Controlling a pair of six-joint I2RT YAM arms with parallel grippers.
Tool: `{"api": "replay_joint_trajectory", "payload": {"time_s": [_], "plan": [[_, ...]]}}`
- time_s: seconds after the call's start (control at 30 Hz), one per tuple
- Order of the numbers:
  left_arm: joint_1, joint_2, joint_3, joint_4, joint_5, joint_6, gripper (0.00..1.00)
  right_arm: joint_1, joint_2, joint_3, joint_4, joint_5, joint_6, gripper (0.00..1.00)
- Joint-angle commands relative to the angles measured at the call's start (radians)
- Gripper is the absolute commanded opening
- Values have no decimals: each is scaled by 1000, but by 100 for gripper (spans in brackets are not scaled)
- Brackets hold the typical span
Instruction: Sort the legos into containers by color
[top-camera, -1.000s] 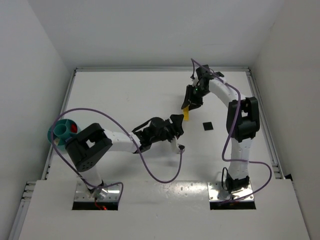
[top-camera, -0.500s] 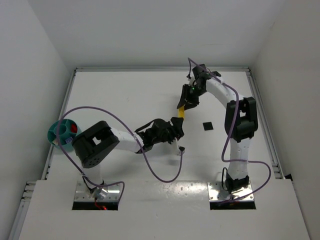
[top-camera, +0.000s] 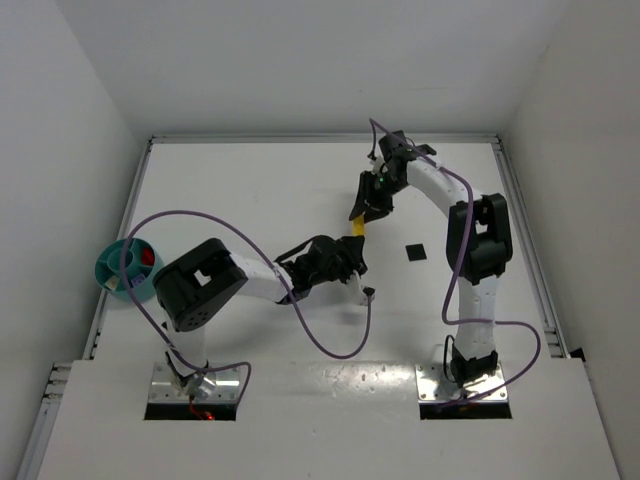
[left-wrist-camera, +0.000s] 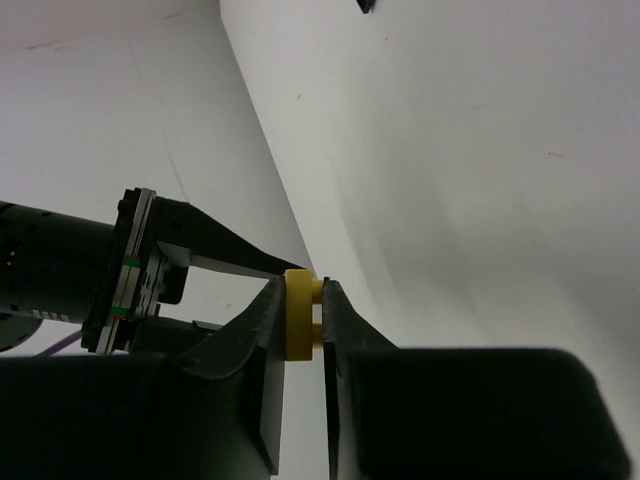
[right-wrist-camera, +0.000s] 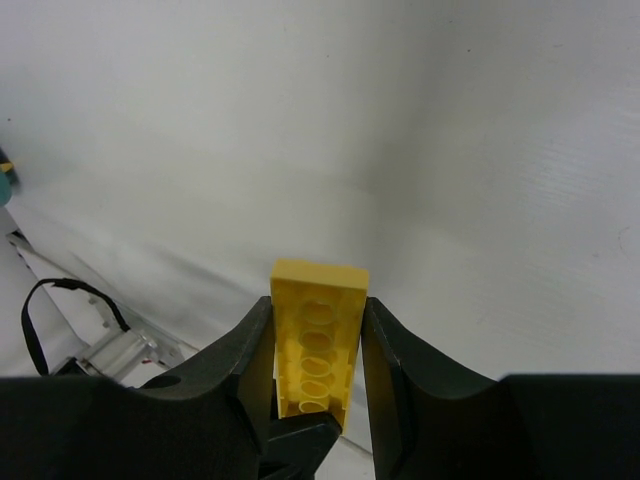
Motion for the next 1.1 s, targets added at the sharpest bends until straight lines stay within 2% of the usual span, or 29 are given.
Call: {"api": "replay_joint_trajectory", "payload": {"time_s": [0.0, 0.03, 0.1, 0.17, 0.23, 0.27, 0.37, 0.43, 0.47, 0.57, 0.67, 0.77, 0.87, 0.9, 0.93, 1.07], "plan": [[6, 4, 36, 51, -8, -15, 18, 5, 3, 9, 12, -34, 34, 6], [6, 4, 36, 51, -8, -15, 16, 5, 3, 9, 21, -43, 51, 13], [6, 4, 36, 51, -8, -15, 12, 5, 12, 18, 41, -73, 69, 22], [6, 4, 27, 51, -8, -15, 9, 5, 13, 42, 53, -73, 79, 41], [6, -5, 27, 51, -8, -15, 5, 5, 22, 61, 64, -82, 91, 53], [6, -5, 16, 60, -8, -15, 4, -4, 32, 76, 64, -82, 91, 62], [6, -14, 7, 60, -8, -15, 1, -13, 45, 122, 87, -82, 102, 78], [6, -23, -2, 60, -8, -27, 1, -13, 55, 153, 87, -51, 102, 82], [6, -23, -2, 60, -8, -36, 1, -22, 55, 153, 96, -22, 102, 88], [6, -46, -11, 60, -65, -110, 1, -35, 66, 199, 96, 82, 63, 94], [6, -91, -12, 26, -141, -191, 0, -90, 86, 285, 96, 157, 42, 95], [16, -141, 27, -78, -221, -393, 0, -148, 97, 374, 109, 157, 53, 95], [61, -161, 192, -314, -299, -698, 0, -170, 69, 388, 131, 191, 7, 96], [79, -161, 240, -437, -319, -783, 0, -170, 37, 376, 132, 202, -3, 96], [123, -171, 337, -510, -332, -931, 0, -179, 17, 359, 132, 202, -25, 96], [260, -210, 527, -866, -305, -1212, 0, -190, -102, 192, 154, 211, -140, 96]]}}
